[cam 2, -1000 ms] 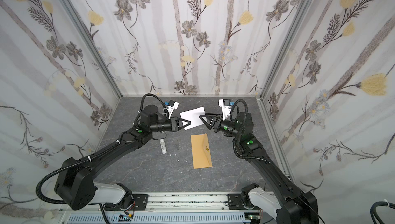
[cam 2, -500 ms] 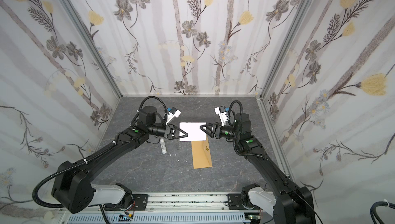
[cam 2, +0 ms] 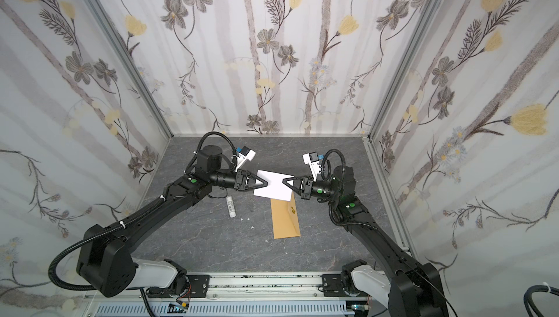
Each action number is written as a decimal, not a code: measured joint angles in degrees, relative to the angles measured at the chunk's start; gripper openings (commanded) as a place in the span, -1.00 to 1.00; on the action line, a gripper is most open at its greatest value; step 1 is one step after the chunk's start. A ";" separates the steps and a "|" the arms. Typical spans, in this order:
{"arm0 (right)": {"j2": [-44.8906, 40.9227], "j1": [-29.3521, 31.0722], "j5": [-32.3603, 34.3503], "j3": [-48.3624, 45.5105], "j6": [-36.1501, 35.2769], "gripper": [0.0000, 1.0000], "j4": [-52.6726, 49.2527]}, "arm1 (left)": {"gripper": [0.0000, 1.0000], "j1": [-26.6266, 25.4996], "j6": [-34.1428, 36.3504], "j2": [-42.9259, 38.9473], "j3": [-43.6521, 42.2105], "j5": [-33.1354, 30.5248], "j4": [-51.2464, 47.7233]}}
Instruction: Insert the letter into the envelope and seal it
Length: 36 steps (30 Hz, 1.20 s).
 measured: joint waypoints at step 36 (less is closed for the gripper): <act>0.04 11.02 31.63 -4.79 12.50 0.16 18.80 | -1.00 -13.53 -24.68 2.03 -20.33 -48.02 58.14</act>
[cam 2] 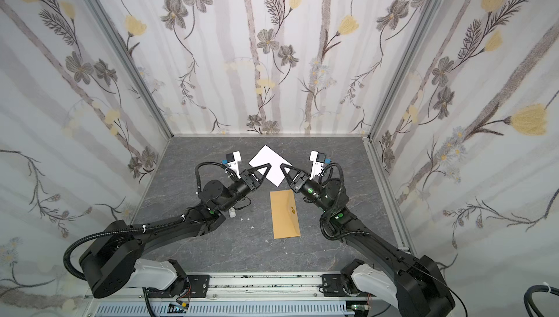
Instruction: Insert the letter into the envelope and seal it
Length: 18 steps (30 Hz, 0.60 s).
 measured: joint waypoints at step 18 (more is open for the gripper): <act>1.95 -10.64 -32.48 9.68 -17.20 0.56 -24.37 | -1.00 6.49 13.33 -3.10 15.45 42.60 -38.34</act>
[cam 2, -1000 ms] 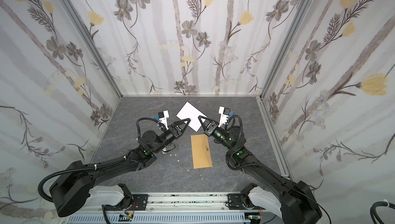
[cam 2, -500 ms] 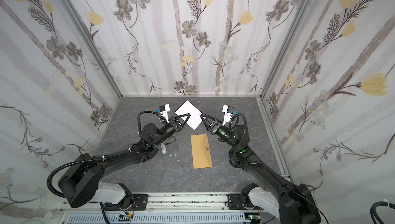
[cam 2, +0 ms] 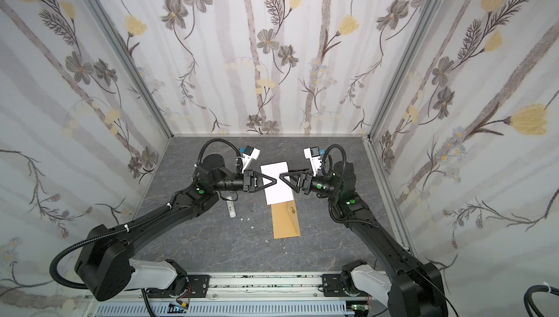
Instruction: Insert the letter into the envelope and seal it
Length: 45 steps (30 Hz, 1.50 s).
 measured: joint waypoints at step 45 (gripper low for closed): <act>5.29 14.36 34.58 8.37 -13.20 -1.00 -41.20 | -0.20 -2.01 0.15 7.21 -17.40 -27.45 -7.87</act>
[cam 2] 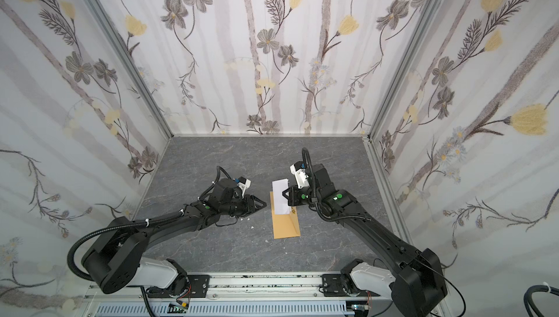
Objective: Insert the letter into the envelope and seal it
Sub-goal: 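Lower the letter into the envelope with the right gripper while the left holds it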
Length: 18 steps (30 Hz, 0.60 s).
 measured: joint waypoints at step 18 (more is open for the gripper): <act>12.85 11.65 19.91 2.93 4.59 -1.00 -7.50 | -0.24 -5.49 -6.36 23.82 11.80 -11.78 9.38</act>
